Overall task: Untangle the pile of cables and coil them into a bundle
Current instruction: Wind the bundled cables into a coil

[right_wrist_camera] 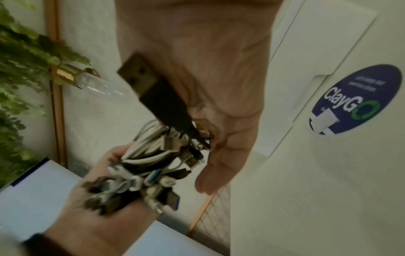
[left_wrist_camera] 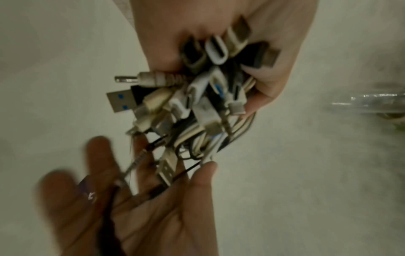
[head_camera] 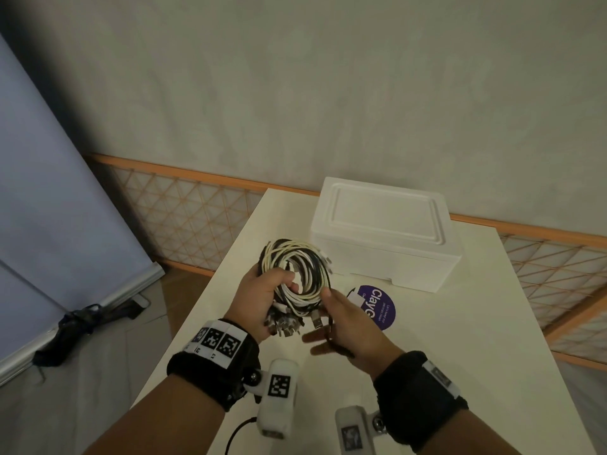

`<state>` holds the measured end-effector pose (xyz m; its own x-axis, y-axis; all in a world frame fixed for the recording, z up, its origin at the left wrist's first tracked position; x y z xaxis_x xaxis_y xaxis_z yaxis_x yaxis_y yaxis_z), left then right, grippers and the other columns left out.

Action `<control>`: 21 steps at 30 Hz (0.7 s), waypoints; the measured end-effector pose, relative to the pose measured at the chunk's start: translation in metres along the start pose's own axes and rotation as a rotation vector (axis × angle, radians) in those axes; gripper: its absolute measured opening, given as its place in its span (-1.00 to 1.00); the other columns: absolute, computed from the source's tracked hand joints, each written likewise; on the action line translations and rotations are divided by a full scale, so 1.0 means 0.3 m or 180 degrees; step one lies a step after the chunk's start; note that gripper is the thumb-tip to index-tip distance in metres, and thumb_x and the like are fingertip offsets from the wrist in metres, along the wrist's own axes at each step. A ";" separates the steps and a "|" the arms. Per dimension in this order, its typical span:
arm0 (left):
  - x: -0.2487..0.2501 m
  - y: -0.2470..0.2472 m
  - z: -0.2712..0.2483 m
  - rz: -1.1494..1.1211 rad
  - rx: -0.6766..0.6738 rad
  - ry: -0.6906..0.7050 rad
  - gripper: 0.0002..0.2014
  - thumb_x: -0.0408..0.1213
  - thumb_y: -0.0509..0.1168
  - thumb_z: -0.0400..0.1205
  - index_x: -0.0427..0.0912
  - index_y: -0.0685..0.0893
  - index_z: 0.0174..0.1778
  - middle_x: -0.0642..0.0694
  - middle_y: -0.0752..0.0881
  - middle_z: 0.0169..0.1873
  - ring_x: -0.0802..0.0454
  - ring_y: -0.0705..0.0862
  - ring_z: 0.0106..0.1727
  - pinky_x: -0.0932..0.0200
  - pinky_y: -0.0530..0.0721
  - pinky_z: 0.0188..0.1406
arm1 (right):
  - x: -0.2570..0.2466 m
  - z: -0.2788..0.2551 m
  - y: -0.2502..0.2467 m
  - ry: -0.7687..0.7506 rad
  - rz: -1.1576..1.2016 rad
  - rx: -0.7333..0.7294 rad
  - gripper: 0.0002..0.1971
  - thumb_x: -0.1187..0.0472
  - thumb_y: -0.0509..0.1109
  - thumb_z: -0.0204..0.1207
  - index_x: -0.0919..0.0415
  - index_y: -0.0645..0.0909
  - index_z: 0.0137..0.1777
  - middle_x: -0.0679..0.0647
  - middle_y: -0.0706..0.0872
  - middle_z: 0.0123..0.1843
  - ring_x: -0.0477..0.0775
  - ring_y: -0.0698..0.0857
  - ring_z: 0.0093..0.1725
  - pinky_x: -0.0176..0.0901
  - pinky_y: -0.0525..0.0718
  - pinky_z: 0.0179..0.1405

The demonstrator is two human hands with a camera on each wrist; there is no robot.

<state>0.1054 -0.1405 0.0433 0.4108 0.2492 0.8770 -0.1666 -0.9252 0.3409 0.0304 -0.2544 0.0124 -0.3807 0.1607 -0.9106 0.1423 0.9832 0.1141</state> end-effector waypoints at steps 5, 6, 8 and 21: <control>-0.020 -0.047 0.009 -0.0279 0.0413 -0.0005 -0.90 -0.48 0.32 0.47 -0.31 0.68 -0.13 -0.22 0.66 -0.41 -0.14 0.69 -0.41 -0.04 0.72 -0.26 | -0.001 -0.035 -0.034 -0.0297 0.0447 0.0597 -0.73 0.41 0.14 0.66 0.17 0.61 0.18 0.21 0.72 -0.01 0.13 0.75 -0.25 -0.04 0.74 -0.25; -0.021 -0.051 0.009 -0.0319 0.0455 -0.0012 -0.91 -0.47 0.32 0.47 -0.30 0.68 -0.15 -0.20 0.66 -0.41 -0.13 0.68 -0.43 -0.03 0.71 -0.27 | -0.017 -0.048 -0.038 -0.0477 0.0400 0.0651 -0.69 0.45 0.11 0.65 0.17 0.65 0.10 0.20 0.74 -0.04 0.10 0.76 -0.22 -0.07 0.74 -0.21; -0.017 -0.047 0.009 -0.0360 0.0460 0.0021 -0.94 -0.47 0.31 0.48 -0.28 0.67 -0.20 -0.18 0.65 -0.44 -0.08 0.68 -0.47 0.01 0.69 -0.31 | -0.052 -0.078 -0.027 -0.0840 0.0020 0.0617 -0.60 0.53 0.13 0.58 0.09 0.71 0.01 0.08 0.78 -0.08 -0.05 0.78 -0.14 -0.18 0.74 -0.10; -0.046 -0.027 -0.004 -0.0391 0.0485 -0.0106 -0.80 -0.44 0.36 0.35 -0.39 0.67 -0.14 -0.37 0.68 -0.29 -0.28 0.71 -0.25 -0.22 0.69 -0.18 | -0.153 -0.145 0.062 -0.2070 -0.2154 0.0749 -0.63 0.48 0.33 0.38 0.02 0.66 0.04 -0.15 0.63 -0.04 -0.17 0.67 -0.13 -0.52 0.60 -0.14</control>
<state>0.1000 -0.1359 0.0289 0.4497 0.3557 0.8193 0.0233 -0.9217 0.3873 0.0108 -0.2399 0.0735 0.1208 -0.5818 -0.8043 0.2851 0.7964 -0.5333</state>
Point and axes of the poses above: each hand's wrist, its own z-axis towards the middle knuckle, its own y-axis out of the palm, x = y × z, the point moved 9 cm from there along z, towards the middle knuckle
